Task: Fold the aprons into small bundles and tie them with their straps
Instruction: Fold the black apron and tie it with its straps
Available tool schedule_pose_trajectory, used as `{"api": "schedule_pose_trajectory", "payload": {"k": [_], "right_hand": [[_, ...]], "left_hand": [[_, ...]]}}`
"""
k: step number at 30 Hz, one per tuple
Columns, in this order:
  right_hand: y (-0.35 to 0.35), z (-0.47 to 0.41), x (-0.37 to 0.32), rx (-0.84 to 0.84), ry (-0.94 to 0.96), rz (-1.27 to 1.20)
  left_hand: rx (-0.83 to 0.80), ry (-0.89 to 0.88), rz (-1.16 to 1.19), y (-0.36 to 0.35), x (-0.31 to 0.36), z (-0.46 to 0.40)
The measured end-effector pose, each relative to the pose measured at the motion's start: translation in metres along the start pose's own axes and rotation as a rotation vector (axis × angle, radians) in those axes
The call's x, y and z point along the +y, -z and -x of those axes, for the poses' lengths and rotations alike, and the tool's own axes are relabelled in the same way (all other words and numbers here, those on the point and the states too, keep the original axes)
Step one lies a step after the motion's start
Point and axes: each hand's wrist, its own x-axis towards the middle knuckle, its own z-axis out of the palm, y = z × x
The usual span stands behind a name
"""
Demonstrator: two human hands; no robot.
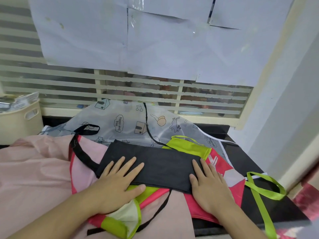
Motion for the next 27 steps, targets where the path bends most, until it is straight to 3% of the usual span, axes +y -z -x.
{"api": "schedule_pose_trajectory", "payload": {"k": [2, 6, 8, 11, 17, 19, 21, 24, 25, 27], "right_hand": [[0.005, 0.000, -0.003, 0.060, -0.055, -0.013], [0.018, 0.005, -0.012, 0.251, -0.146, -0.102], [0.031, 0.006, -0.014, 0.181, -0.248, -0.227], [0.045, 0.003, -0.012, 0.049, -0.316, -0.373], [0.055, -0.002, 0.001, -0.234, -0.389, -0.833], [0.061, -0.001, 0.003, -0.185, -0.406, -0.947], [0.068, 0.000, 0.008, -0.011, -0.395, -1.153], [0.069, 0.009, 0.000, 0.138, -0.286, -1.639], [0.066, 0.014, -0.008, 0.119, -0.244, -1.718], [0.048, 0.018, -0.016, 0.113, -0.228, -1.633]], "left_hand": [[0.057, 0.013, 0.126, 0.011, 0.003, -0.006], [0.392, -0.047, 0.173, 0.033, 0.013, -0.030], [0.307, -0.079, 0.104, 0.031, 0.021, -0.039], [0.079, 0.007, -0.023, 0.009, 0.030, -0.046], [0.016, 0.049, -0.067, 0.004, 0.032, -0.046], [0.060, 0.016, -0.077, 0.008, 0.036, -0.043], [0.177, -0.094, -0.124, 0.012, 0.044, -0.041], [0.280, -0.283, -0.143, 0.010, 0.058, -0.044], [0.264, -0.297, -0.117, 0.006, 0.061, -0.045], [0.230, -0.298, -0.069, -0.004, 0.063, -0.047]]}}
